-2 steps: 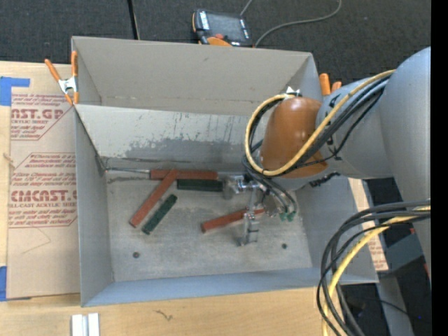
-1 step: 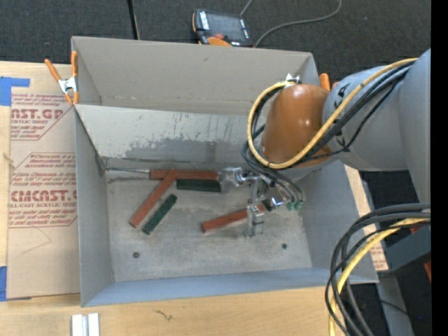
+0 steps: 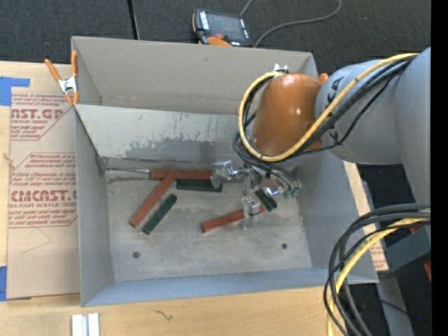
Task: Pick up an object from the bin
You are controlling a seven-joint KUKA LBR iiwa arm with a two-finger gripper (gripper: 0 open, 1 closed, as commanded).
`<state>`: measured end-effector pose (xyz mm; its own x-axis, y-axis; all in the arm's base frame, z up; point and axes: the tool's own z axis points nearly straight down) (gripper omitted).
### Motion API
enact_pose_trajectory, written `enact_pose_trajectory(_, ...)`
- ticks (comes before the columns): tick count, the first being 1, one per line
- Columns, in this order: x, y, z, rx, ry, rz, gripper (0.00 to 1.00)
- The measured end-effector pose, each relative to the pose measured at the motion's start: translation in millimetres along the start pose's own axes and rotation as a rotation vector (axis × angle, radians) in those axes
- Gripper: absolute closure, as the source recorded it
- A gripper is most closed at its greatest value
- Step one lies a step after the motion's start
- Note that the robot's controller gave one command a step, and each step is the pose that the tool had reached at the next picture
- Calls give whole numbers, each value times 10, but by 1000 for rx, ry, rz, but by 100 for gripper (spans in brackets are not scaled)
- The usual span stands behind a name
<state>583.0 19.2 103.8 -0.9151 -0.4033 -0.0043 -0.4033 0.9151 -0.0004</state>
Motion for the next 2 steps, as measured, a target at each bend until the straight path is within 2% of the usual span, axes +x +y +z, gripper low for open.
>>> enact_pose_trajectory(1,195,26,353,-4,4,-20,0)
enact_pose_trajectory(2,189,37,357,-2,2,-20,0)
